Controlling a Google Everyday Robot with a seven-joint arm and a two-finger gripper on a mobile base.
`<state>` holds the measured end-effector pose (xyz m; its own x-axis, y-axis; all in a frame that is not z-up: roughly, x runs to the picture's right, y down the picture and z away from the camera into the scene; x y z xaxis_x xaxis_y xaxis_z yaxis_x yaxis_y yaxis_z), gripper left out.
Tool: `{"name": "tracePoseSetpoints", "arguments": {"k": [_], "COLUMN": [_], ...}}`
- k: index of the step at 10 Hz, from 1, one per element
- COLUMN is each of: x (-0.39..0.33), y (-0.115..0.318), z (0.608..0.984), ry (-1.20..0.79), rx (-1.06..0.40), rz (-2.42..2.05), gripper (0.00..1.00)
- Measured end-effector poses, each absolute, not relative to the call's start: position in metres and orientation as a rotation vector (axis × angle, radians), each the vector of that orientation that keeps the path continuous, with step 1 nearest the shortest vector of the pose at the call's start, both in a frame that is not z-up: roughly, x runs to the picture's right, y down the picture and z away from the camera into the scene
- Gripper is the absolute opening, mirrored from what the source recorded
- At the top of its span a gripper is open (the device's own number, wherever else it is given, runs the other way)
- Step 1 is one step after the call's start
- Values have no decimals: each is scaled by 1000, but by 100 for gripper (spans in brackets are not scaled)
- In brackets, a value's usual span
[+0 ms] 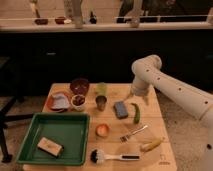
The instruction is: Wipe tray with sponge
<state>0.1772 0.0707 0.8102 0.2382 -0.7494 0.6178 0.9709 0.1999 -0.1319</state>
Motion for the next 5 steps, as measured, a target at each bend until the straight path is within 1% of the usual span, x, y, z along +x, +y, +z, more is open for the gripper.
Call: {"name": "tracePoseSetpoints", "arguments": {"k": [5], "x": [164], "y": [80], "z": [853], "ry": [-503], "rx": [-620], "rz": [-1302], "gripper": [80]}}
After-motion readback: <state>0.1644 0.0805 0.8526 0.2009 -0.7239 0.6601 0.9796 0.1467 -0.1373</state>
